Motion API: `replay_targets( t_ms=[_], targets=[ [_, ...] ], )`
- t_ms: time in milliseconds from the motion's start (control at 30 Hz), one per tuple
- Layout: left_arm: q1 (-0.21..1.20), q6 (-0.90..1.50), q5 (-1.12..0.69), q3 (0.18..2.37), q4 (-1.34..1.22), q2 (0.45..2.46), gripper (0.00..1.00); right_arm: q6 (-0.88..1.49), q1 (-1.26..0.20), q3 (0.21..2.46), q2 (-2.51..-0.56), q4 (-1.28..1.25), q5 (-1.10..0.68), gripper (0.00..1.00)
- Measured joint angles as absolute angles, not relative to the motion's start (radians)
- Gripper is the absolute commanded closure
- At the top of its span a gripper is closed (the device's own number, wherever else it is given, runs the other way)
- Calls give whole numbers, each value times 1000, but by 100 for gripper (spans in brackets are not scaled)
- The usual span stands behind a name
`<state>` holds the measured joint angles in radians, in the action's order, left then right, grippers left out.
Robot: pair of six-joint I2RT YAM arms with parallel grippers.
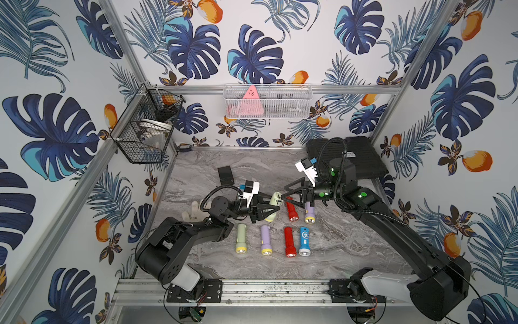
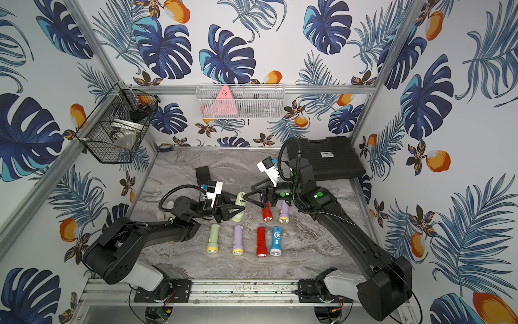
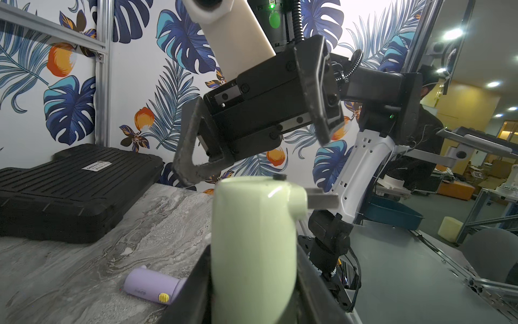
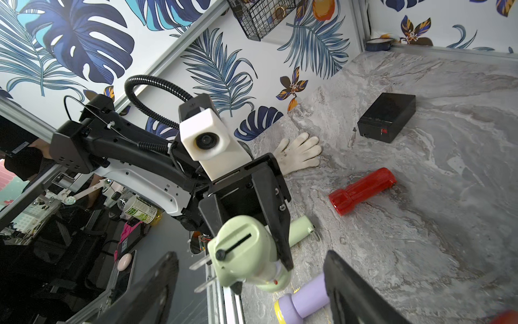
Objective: Close the plug at the bottom of the flashlight
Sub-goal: Close the plug of the flashlight.
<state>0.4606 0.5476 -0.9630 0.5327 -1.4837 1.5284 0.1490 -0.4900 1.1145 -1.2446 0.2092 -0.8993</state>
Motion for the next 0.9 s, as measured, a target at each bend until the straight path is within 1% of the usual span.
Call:
replay_targets(
  t_ms=[100,233,333,633,900],
  targets=[
    [461,548,-964,532,-1484,1528,100,149,-498,1114,-1253,199,-904,25],
    [461,551,-965,532,-1484,1526,100,149,-504,1111,-1259,194,-908,27],
    [461,554,-968,533,-1484,1524,100,150,-508,1099,-1261,174,-910,31],
    [460,574,-988,538,-1484,1515,100,158,-509,1082,-1264,150,-918,35],
    [459,582,-1006,546,-1473,1513,100,171,-510,1076,-1285,107,-947,41]
  ],
)
